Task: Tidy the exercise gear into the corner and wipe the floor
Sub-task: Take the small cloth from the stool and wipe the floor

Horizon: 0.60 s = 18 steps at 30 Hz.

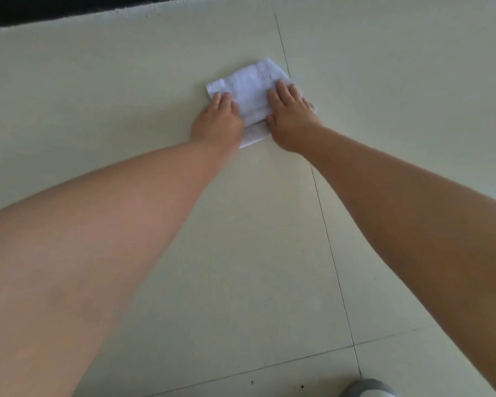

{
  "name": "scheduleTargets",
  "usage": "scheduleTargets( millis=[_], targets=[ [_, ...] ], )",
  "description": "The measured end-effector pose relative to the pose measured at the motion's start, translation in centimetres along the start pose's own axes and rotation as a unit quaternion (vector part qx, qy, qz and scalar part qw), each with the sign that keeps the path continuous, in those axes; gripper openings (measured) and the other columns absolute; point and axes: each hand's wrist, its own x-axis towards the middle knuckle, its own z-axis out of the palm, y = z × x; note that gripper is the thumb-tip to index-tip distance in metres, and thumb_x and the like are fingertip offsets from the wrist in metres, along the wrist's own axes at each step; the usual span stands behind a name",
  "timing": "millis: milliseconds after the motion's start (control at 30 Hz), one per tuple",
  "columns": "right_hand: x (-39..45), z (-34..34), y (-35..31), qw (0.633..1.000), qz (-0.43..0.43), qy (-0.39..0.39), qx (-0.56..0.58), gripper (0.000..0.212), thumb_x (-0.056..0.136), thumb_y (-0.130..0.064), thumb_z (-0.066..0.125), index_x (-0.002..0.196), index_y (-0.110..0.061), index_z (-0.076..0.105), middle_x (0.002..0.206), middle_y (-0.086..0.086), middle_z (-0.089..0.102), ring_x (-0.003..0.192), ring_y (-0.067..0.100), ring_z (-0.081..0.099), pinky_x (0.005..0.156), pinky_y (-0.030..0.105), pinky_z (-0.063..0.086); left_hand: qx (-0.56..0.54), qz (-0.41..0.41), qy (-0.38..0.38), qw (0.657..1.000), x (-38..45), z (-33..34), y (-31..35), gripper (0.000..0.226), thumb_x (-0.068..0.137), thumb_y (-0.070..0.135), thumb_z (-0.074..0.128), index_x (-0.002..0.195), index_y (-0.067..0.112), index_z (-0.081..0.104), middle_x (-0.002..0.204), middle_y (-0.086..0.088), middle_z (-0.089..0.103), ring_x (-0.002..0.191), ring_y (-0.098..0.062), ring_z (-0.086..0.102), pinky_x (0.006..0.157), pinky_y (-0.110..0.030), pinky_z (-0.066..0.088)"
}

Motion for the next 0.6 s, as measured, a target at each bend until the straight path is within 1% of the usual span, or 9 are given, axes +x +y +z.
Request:
scheduleTargets(
  millis=[100,167,233,300,367,433,500,567,600],
  targets=[
    [-0.3,1.8,-4.1,0.999,-0.045,0.0,-0.001,0.055,0.102,-0.023,0.023,0.15,-0.012,0.001,0.159,0.004,-0.009,0.148,0.023,-0.007,0.119,0.032,-0.003,-0.014,-0.024,-0.034,0.999,-3.0,1.0,-4.3,0.051,0.099,0.003,0.031,0.146,-0.008,0.019,0.157,-0.02,0.014,0.148,-0.029,0.011,0.119,-0.034,0.013],
    [-2.5,3.6,-5.5,0.998,-0.069,-0.001,0.01,0.055,0.102,-0.025,0.023,0.151,-0.013,0.001,0.16,0.003,-0.008,0.148,0.022,-0.007,0.119,0.031,-0.005,-0.034,-0.014,-0.015,0.999,-5.8,2.7,-5.8,0.049,0.094,-0.003,0.035,0.14,-0.014,0.03,0.15,-0.029,0.026,0.143,-0.039,0.025,0.117,-0.038,0.022],
    [-5.6,5.3,-5.1,0.996,-0.084,-0.012,0.022,0.054,0.102,-0.028,0.02,0.151,-0.014,0.002,0.16,0.003,-0.007,0.148,0.021,-0.007,0.119,0.03,-0.007,-0.035,0.015,0.025,0.999,-8.6,4.4,-5.6,0.045,0.078,-0.004,0.036,0.115,-0.024,0.055,0.121,-0.04,0.055,0.114,-0.051,0.056,0.093,-0.048,0.049],
    [-9.2,6.7,-3.6,0.995,-0.088,-0.026,0.024,0.058,0.097,-0.035,0.009,0.15,-0.013,0.004,0.16,0.004,-0.004,0.148,0.022,-0.005,0.116,0.027,-0.01,-0.024,0.051,0.022,0.998,-11.0,5.4,-3.8,0.048,0.068,0.002,0.034,0.094,-0.02,0.068,0.098,-0.035,0.069,0.089,-0.049,0.068,0.066,-0.051,0.055],
    [-12.3,7.4,-1.6,0.998,-0.066,-0.018,0.015,0.075,0.082,-0.041,-0.004,0.15,-0.011,0.009,0.159,0.006,0.003,0.148,0.025,0.003,0.111,0.026,-0.01,-0.003,0.108,-0.002,0.994,-12.0,5.3,-1.2,0.048,0.066,0.004,0.033,0.087,-0.014,0.073,0.092,-0.029,0.072,0.084,-0.043,0.071,0.06,-0.047,0.057],
    [-13.7,7.1,1.1,1.0,-0.021,-0.021,-0.007,0.084,0.075,-0.045,-0.01,0.149,-0.01,0.006,0.159,0.005,0.002,0.148,0.024,0.003,0.109,0.025,-0.01,-0.022,0.174,-0.018,0.984,-11.4,5.1,1.8,0.048,0.066,0.006,0.033,0.082,-0.009,0.076,0.088,-0.023,0.075,0.081,-0.036,0.074,0.06,-0.039,0.058],
    [-13.7,5.9,3.6,0.998,0.024,-0.043,-0.027,0.072,0.087,-0.047,-0.003,0.149,-0.011,-0.001,0.159,0.004,-0.006,0.148,0.021,-0.004,0.114,0.023,-0.009,-0.046,0.192,0.032,0.98,-9.4,4.0,4.7,0.049,0.067,0.006,0.032,0.081,-0.005,0.077,0.088,-0.019,0.076,0.083,-0.031,0.075,0.065,-0.032,0.059],
    [-12.5,4.4,5.5,0.997,0.057,-0.041,-0.027,0.058,0.101,-0.033,0.019,0.15,-0.01,-0.002,0.159,0.006,-0.008,0.148,0.021,-0.006,0.119,0.027,-0.003,-0.067,0.167,0.028,0.983,-7.0,2.2,6.8,0.047,0.082,0.004,0.031,0.11,-0.014,0.064,0.12,-0.029,0.062,0.116,-0.032,0.062,0.095,-0.03,0.05],
    [-11.3,3.7,6.0,0.997,0.063,-0.027,-0.024,0.057,0.102,-0.027,0.024,0.15,-0.009,0.0,0.159,0.007,-0.007,0.148,0.022,-0.005,0.119,0.03,0.0,-0.052,0.146,0.022,0.988,-5.3,2.3,7.5,0.046,0.093,0.003,0.027,0.132,-0.017,0.043,0.143,-0.031,0.04,0.136,-0.034,0.04,0.111,-0.032,0.034]
  ],
)
